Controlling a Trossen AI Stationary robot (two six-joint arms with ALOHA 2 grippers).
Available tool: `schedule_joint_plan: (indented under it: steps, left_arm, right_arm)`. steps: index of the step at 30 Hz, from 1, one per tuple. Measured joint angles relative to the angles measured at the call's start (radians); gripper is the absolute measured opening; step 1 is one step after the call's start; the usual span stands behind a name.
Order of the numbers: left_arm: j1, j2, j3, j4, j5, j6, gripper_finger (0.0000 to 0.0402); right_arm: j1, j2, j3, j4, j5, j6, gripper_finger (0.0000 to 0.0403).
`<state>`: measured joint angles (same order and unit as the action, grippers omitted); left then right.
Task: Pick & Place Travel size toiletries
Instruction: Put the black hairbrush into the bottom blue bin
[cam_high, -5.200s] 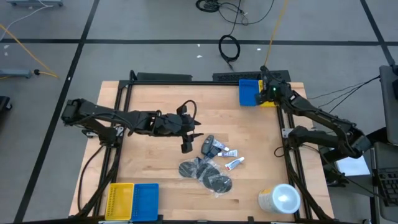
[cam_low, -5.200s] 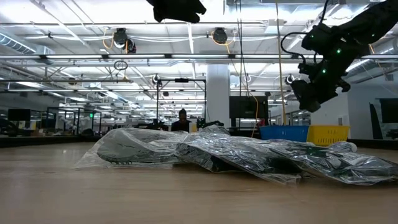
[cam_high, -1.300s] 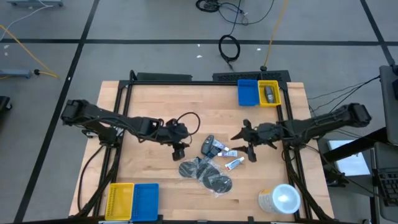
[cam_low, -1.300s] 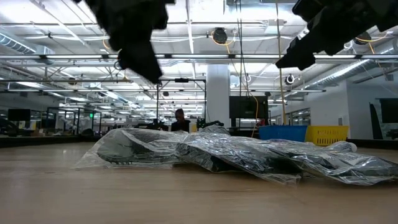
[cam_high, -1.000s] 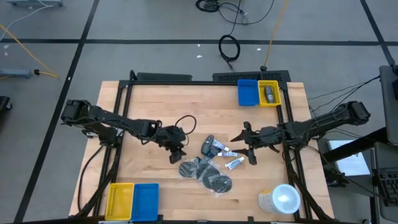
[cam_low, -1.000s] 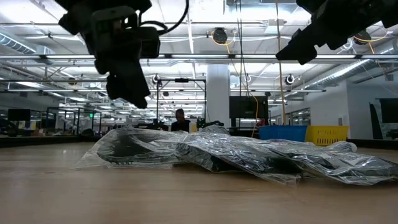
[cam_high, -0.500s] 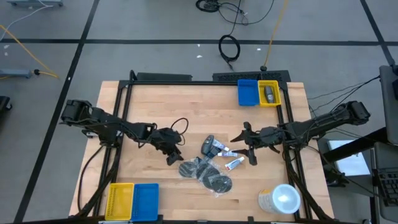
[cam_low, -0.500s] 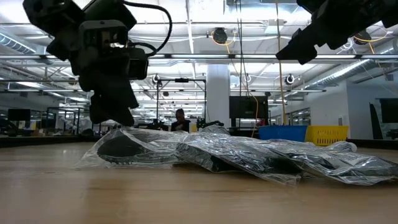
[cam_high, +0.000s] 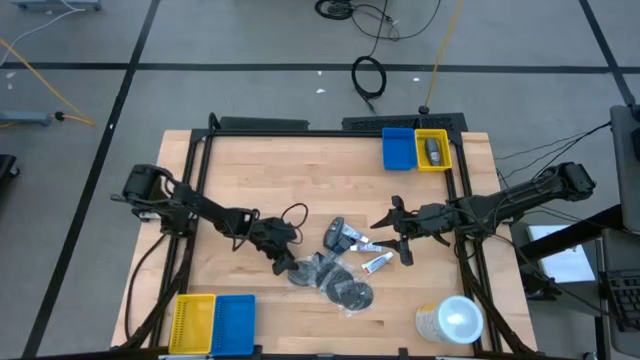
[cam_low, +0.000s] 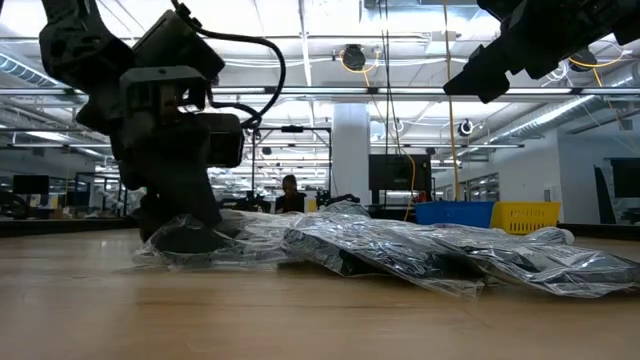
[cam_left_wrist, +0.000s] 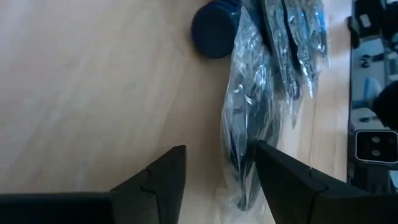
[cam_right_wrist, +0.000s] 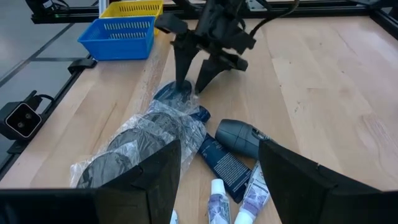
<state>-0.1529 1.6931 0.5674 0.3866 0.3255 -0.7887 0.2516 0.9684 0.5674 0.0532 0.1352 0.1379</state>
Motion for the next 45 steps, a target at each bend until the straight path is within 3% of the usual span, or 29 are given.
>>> schedule_joint_plan:
  steps: [8,15,26,31,38,45]
  left_arm:
    - [-0.014,0.035,0.001,0.107,0.077,0.036,0.0173]
    - [-0.032,0.020,-0.001,0.106,0.140,0.077,0.0019]
    - [-0.035,-0.030,-0.001,0.127,0.080,0.122,0.0003]
    - [-0.035,-0.156,-0.001,0.038,0.015,0.179,0.0002]
    - [-0.071,-0.380,0.001,-0.132,-0.201,0.213,0.0001]
    - [-0.186,-0.571,0.001,-0.385,-0.190,0.057,0.0000]
  right_arm:
    - [-0.001,0.000,0.000,0.000,0.000,0.000,0.0208]
    - [-0.001,0.000,0.000,-0.004,0.000,0.000,0.0208]
    - [-0.001,0.000,0.000,-0.005,-0.001,0.000,0.0208]
    - [-0.001,0.000,0.000,-0.005,-0.001,0.007,0.0208]
    - [-0.001,0.000,0.000,-0.004,-0.001,0.012,0.0208]
    - [-0.001,0.000,0.000,-0.004,-0.001,0.012,0.0208]
